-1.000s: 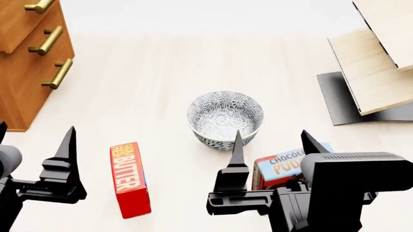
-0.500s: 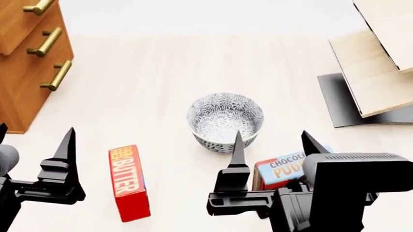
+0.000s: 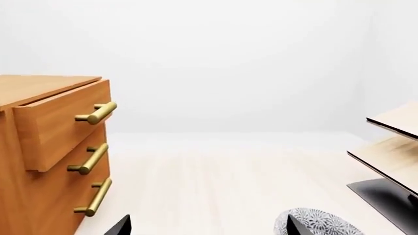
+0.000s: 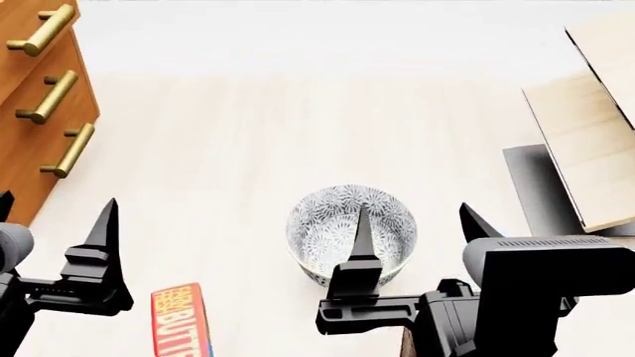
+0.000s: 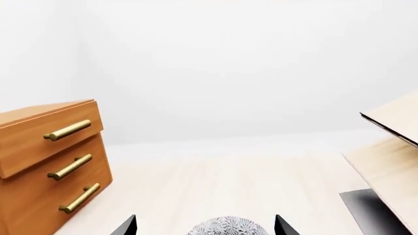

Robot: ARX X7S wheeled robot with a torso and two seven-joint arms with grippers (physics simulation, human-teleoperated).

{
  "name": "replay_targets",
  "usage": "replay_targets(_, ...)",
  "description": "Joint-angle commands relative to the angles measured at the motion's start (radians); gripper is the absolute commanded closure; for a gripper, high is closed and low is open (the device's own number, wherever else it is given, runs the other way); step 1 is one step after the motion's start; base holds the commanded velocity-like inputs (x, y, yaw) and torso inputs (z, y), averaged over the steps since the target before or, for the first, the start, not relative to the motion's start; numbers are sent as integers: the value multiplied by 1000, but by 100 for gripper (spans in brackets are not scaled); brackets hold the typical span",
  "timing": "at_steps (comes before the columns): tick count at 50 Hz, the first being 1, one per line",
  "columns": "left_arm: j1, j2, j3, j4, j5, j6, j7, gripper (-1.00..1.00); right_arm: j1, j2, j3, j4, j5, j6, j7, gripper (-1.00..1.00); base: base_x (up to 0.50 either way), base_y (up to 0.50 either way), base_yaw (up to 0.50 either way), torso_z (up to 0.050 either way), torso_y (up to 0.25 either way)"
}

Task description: Close the top drawer of the cabinet and put the bowl on top of it.

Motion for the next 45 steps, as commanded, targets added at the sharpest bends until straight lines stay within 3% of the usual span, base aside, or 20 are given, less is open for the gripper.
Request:
replay_targets(1, -21, -2, -12, 9, -18, -24, -14, -100, 10, 5, 10, -17, 25, 19, 16, -100, 348, 31, 0, 0, 0)
replay_targets(22, -32, -4, -34, 2, -53, -41, -20, -100, 52, 6, 27, -61, 87, 86, 74, -100, 353, 30, 0, 0, 0)
replay_targets(45, -23, -21, 1, -11, -58, -24, -23, -100, 35, 18, 34, -59, 95, 55, 81, -100, 357, 29, 0, 0, 1)
